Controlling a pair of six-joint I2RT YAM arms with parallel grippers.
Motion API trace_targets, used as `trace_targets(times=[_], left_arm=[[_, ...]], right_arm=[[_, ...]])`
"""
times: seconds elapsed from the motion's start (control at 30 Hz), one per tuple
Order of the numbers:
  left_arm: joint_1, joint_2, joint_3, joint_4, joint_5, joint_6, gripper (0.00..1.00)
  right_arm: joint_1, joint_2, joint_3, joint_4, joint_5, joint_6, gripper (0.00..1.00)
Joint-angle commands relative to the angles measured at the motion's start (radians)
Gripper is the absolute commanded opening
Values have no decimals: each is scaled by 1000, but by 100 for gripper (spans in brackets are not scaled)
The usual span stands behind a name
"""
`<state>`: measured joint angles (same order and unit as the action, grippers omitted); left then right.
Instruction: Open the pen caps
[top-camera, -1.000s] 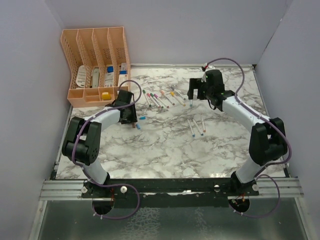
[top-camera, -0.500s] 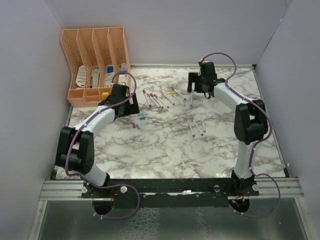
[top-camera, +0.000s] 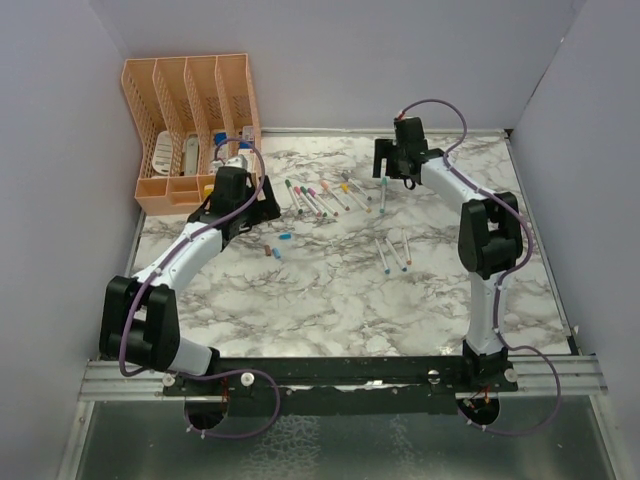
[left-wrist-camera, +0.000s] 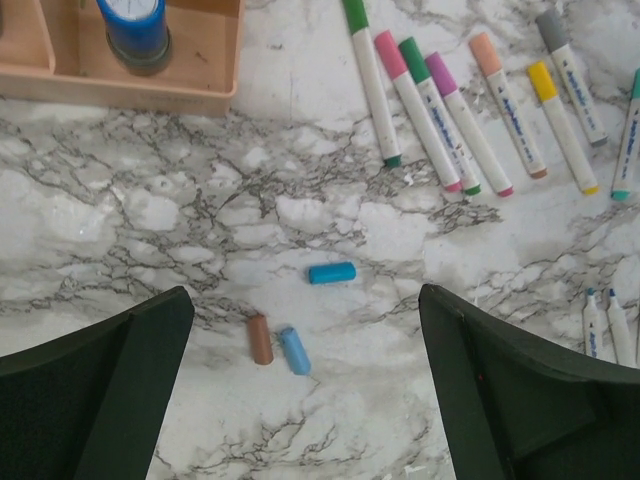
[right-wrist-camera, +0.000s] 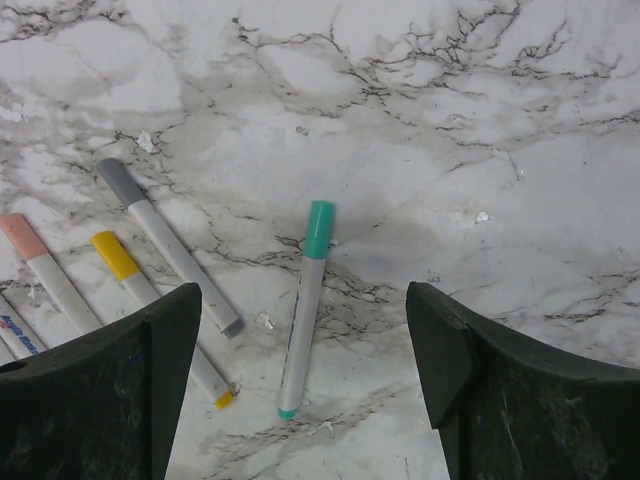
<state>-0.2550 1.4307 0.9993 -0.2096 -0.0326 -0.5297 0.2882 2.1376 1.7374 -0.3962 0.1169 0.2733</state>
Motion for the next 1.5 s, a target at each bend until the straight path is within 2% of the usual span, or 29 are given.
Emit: trace_targets(times=[0.0,0.33,0.5,0.87,1.17,1.47], left_arm=[[1,-66,-64,73,53,-2,99],[-3,-262,-98,6,167,-64,97],[-5,-324,-125,-25,166,-60,97],[-6,-325,-153,-11,187,-76,97],[-6,-307,-159,2,199,-80,97],[-6,-271,-141,24,210,-78,97]], right_arm=[[2,6,-32,45,16,17,81],[2,18,-11,1,7,13,76],[0,26,-37,-7,-18,22,71],[0,56,-81,11,-29,29,60],[0,87,-89,6,-42,28,57],[2,131,-65,-63,-44,20,50]])
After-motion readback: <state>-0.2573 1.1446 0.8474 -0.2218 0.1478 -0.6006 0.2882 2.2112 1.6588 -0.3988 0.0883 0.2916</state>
